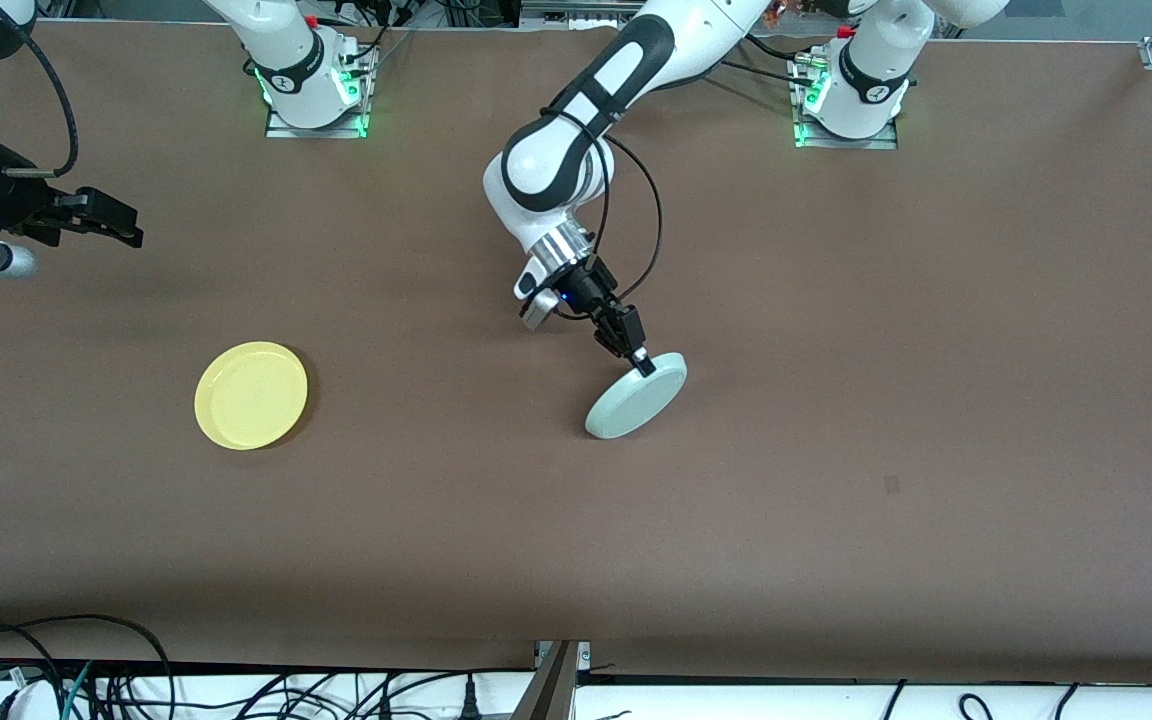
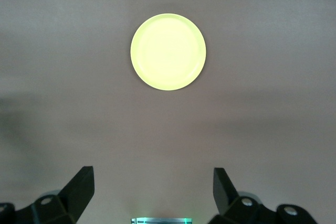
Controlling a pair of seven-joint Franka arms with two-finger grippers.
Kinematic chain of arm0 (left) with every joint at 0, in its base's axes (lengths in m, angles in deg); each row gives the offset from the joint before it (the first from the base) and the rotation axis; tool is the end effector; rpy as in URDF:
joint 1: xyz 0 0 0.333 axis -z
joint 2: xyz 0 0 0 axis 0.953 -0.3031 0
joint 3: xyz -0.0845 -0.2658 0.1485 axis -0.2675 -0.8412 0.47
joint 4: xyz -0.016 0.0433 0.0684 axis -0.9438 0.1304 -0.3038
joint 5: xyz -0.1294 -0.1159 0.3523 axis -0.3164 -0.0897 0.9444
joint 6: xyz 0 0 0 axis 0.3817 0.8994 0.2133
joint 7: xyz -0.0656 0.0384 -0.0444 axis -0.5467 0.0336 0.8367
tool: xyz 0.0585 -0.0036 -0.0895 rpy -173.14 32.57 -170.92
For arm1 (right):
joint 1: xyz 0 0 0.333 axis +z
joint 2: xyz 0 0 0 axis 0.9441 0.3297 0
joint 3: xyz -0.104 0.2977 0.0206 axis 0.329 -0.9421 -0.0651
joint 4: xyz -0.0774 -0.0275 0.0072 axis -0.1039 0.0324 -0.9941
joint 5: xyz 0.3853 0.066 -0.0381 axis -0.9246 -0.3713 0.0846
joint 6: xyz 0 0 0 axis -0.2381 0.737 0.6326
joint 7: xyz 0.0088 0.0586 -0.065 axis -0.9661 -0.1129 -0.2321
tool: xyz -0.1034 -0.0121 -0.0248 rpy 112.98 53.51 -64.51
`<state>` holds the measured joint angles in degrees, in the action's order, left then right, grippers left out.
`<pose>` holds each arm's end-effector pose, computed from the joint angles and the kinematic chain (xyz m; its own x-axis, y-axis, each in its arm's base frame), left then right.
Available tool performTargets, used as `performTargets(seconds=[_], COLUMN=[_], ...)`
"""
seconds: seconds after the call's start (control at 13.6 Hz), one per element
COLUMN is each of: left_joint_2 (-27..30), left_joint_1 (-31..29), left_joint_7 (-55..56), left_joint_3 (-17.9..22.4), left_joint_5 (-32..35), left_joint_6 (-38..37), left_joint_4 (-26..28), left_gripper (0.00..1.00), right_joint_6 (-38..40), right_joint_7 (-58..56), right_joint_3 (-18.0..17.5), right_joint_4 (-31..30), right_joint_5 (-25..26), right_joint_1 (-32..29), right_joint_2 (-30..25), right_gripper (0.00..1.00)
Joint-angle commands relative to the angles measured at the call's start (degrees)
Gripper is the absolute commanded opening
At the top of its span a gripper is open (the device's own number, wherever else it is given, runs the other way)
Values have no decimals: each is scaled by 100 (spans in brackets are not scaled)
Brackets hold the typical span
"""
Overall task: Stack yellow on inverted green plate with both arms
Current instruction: 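Flip the green plate over with the left gripper, carrying it toward the table middle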
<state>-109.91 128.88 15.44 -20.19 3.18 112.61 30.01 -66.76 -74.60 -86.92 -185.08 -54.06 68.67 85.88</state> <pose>0.4600 -0.5275 0.2113 0.6429 -0.7531 0.1395 -0.1159 -0.2757 -0.9542 0.5467 -0.0023 0.5685 0.9935 -0.0064 -0.1135 -0.0054 -0.9999 0.0088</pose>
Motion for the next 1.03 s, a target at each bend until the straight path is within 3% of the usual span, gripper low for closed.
performTargets(seconds=[0.0,0.07,0.15,0.22,0.29,0.44,0.95], left_joint_2=[-242,-242,-242,-251,-286,-356,-304], left_joint_1=[104,113,113,113,113,131,122], left_joint_7=[246,264,273,290,308,430,1168], left_joint_3=[-187,-239,-292,-354,-415,-521,-846], left_joint_5=[-169,-282,-414,-572,-730,-1213,-2707], left_joint_6=[-108,-109,-100,-82,-47,-47,120], left_joint_4=[-314,-341,-428,-498,-586,-841,-1158], left_gripper=[0,0,6,48,82,100,100], right_joint_6=[64,73,73,64,55,81,64], right_joint_7=[92,92,92,92,92,92,92], right_joint_3=[-26,-26,-26,-26,-26,-26,-26], right_joint_4=[44,53,53,53,53,44,53], right_joint_5=[4,4,4,4,13,5,13], right_joint_1=[-2,-2,-2,-2,-2,-2,-2], right_joint_2=[-23,-23,-23,-23,-23,-23,-14], right_gripper=[100,100,100,100,100,100,100])
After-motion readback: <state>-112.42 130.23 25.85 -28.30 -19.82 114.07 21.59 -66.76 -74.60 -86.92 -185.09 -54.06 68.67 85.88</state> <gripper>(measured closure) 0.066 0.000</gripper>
